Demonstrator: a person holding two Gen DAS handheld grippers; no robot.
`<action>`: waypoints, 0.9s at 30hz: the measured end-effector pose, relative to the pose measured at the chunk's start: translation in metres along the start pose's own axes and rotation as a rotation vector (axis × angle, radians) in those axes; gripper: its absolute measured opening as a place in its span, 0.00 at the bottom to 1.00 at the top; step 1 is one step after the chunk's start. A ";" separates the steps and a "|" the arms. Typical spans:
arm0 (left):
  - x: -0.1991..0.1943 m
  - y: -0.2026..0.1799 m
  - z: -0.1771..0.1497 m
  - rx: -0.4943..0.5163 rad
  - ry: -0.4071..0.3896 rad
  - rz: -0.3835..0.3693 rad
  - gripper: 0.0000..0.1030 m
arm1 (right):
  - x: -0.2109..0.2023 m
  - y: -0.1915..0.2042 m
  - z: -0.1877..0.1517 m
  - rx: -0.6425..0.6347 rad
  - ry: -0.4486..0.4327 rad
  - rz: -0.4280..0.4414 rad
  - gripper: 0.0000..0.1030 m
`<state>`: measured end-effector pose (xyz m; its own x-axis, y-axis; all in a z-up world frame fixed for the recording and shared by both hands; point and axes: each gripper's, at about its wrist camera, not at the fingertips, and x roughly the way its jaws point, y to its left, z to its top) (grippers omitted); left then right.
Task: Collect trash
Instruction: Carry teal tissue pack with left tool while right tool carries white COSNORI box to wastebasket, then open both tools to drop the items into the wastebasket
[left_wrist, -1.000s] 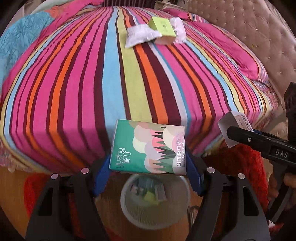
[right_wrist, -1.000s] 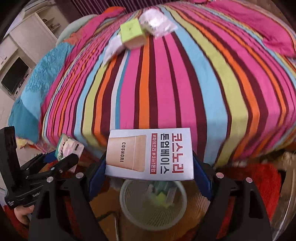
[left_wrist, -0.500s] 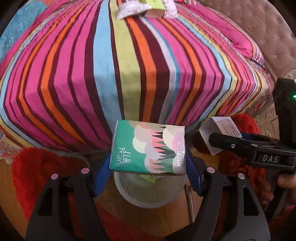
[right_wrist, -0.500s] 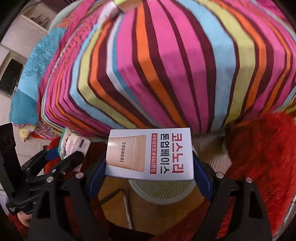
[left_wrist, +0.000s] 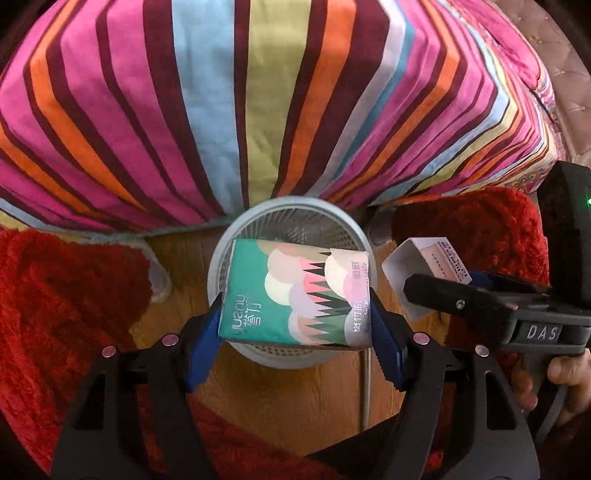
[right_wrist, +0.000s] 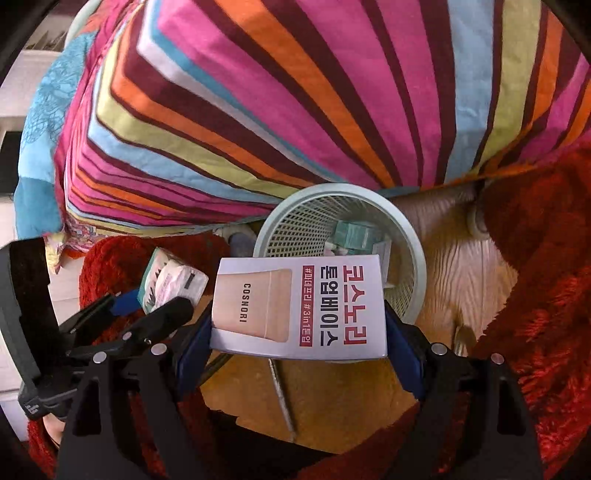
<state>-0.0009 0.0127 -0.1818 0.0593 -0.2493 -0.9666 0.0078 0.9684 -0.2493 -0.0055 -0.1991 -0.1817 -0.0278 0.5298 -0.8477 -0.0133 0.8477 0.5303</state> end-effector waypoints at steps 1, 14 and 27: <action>0.002 0.001 0.001 -0.002 0.009 0.001 0.68 | 0.001 -0.002 0.000 0.010 0.006 0.001 0.77; 0.023 0.000 0.002 0.004 0.106 0.013 0.68 | 0.017 0.003 0.003 -0.004 0.055 0.009 0.77; 0.031 -0.003 0.004 0.007 0.131 0.052 0.85 | 0.026 -0.007 0.007 0.078 0.069 0.023 0.93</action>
<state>0.0050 0.0022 -0.2108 -0.0708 -0.1968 -0.9779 0.0147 0.9800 -0.1983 0.0005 -0.1914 -0.2079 -0.0959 0.5486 -0.8306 0.0656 0.8361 0.5446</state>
